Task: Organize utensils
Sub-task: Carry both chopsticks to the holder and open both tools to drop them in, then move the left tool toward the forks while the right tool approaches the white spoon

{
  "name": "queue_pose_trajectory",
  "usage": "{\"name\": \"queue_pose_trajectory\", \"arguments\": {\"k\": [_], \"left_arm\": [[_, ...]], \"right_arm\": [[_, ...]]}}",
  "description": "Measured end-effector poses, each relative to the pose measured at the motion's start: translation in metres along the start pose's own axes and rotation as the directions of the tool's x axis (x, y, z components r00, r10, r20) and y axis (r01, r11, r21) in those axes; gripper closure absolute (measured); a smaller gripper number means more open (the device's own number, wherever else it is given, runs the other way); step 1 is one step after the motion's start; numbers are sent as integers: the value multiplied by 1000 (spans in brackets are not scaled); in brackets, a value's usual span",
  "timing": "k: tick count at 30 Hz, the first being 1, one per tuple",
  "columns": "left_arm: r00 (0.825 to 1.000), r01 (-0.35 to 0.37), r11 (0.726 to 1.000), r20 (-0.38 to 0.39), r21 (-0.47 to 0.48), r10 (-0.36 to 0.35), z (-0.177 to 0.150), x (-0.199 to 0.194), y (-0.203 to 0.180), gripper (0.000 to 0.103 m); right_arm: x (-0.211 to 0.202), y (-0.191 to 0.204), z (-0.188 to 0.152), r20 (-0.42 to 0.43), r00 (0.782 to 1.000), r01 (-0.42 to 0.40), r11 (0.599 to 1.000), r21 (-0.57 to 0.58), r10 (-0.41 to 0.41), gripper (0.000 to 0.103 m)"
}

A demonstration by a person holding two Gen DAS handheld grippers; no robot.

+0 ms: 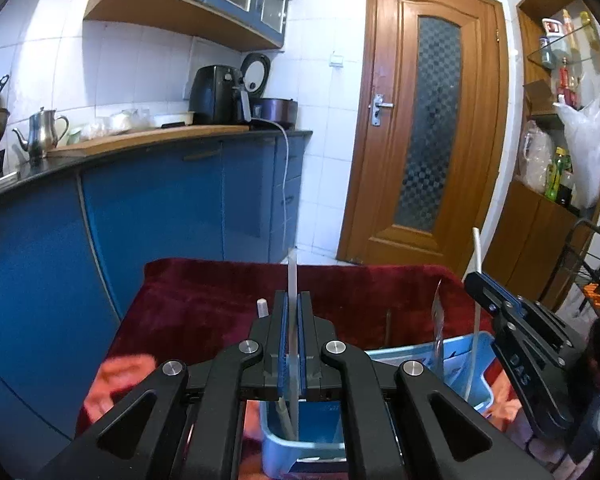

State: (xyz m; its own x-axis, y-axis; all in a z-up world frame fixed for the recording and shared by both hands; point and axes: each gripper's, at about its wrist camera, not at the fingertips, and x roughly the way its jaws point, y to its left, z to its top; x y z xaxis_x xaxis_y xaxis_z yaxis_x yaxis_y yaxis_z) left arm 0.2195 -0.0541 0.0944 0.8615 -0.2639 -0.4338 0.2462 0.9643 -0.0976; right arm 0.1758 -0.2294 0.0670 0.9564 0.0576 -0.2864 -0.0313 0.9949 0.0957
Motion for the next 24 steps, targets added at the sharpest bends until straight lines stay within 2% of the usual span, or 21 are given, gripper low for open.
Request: {"name": "queue_pose_trajectory", "arguments": {"k": [3,10,24], "left_arm": [[1000,2,1000,-16,-9,-2,-2,0,2,89],[999,1,1000,-33,1,-1,-6,-12,-1,73],[994,18,1000,-107,20,-15,-22,-60,-8,73]], "right_arm": [[-6,-3,0,-9,1000,-19,999,27,20,78],[-25,-4,9,-4,999,-33,998,59,34,74],[-84,-6,16,-32,999,-39,993,110,43,72]]}}
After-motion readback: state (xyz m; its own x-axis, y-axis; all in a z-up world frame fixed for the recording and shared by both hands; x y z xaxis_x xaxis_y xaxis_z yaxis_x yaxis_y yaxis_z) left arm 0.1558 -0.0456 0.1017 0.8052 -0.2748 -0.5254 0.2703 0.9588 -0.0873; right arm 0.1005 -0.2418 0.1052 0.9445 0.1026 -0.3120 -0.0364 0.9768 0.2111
